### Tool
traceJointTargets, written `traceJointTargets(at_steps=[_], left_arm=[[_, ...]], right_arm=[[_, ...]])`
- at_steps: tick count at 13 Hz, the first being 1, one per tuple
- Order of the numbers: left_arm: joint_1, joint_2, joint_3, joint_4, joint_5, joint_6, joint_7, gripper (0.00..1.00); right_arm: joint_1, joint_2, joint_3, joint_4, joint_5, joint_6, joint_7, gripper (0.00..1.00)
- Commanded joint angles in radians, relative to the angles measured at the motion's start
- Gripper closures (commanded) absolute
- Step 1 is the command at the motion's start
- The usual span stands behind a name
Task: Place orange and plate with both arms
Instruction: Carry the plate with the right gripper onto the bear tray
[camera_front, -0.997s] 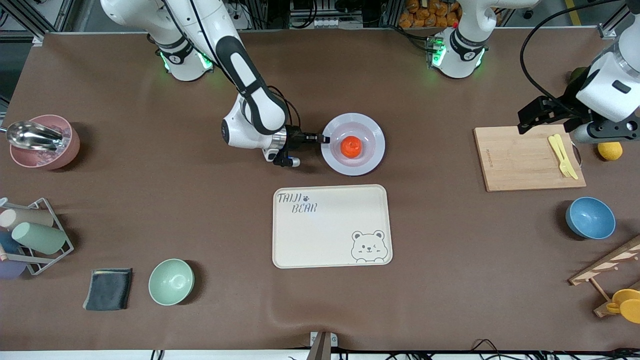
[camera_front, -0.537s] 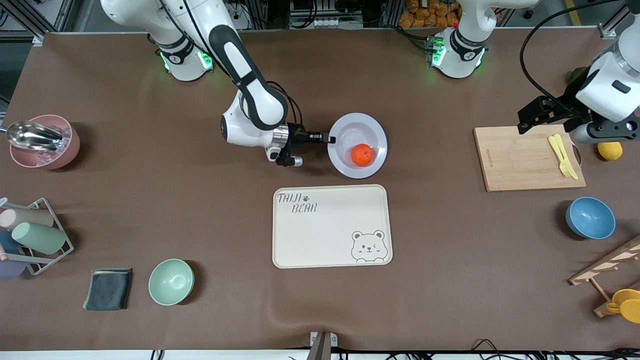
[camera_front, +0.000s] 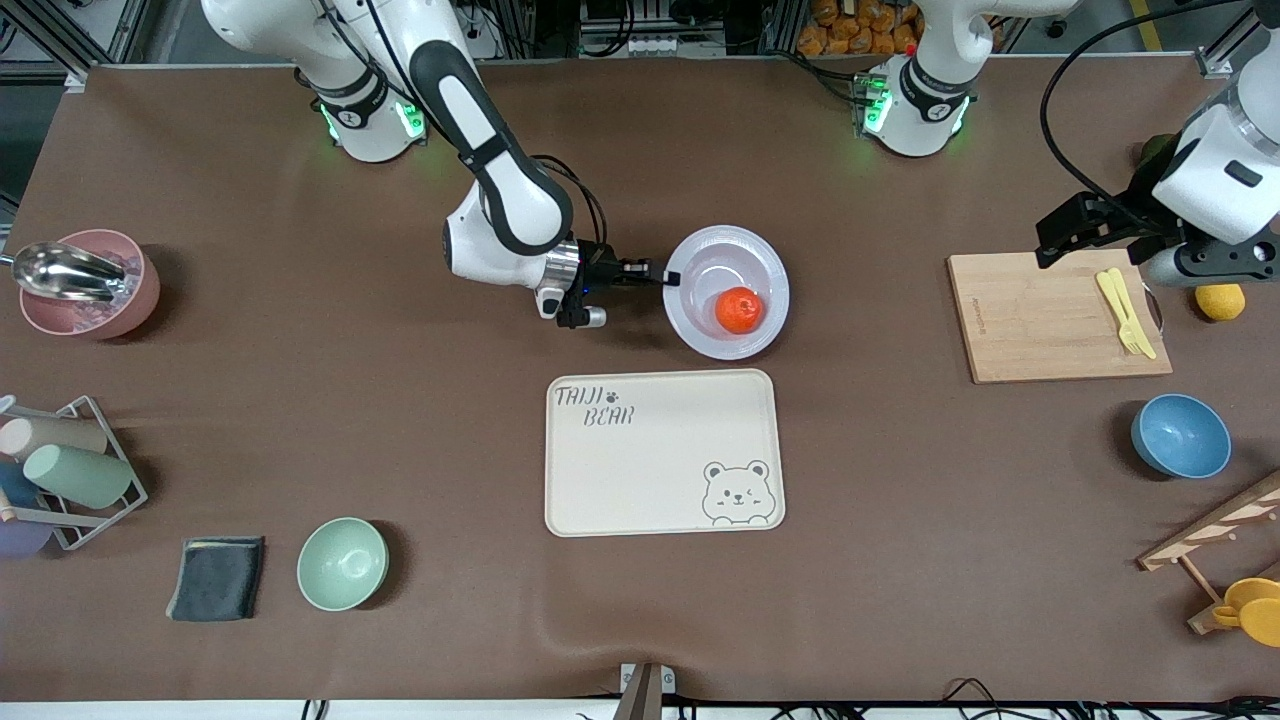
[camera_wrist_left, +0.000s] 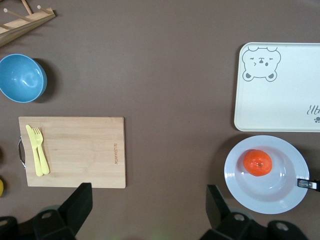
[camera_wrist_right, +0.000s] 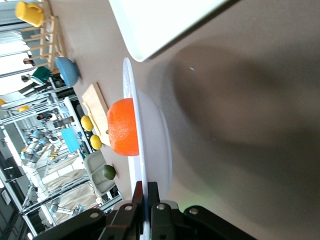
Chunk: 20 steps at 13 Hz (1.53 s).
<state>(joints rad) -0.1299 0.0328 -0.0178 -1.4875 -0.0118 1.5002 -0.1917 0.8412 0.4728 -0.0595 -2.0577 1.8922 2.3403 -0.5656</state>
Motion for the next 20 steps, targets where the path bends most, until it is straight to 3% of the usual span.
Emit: traceJointTargets(at_steps=[1, 4, 8, 13, 20], left_arm=[[0.003, -0.013, 0.001, 0.003, -0.013, -0.017, 0.017, 0.0], [0.004, -0.013, 0.001, 0.003, -0.014, -0.017, 0.017, 0.0], [0.001, -0.013, 0.003, 0.003, -0.016, -0.017, 0.017, 0.0], [-0.001, -0.011, 0.003, 0.001, -0.017, -0.017, 0.017, 0.0], [-0.004, -0.007, 0.003, -0.002, -0.019, -0.017, 0.017, 0.0]], right_arm=[[0.003, -0.031, -0.013, -0.003, 0.17, 0.002, -0.158, 1.0], [-0.025, -0.019, -0.016, 0.028, 0.278, 0.008, -0.252, 1.0], [-0.099, 0.099, -0.016, 0.146, 0.283, 0.008, -0.289, 1.0], [-0.178, 0.183, -0.016, 0.215, 0.283, 0.007, -0.324, 1.0], [-0.277, 0.272, -0.016, 0.231, 0.281, -0.084, -0.485, 1.0]])
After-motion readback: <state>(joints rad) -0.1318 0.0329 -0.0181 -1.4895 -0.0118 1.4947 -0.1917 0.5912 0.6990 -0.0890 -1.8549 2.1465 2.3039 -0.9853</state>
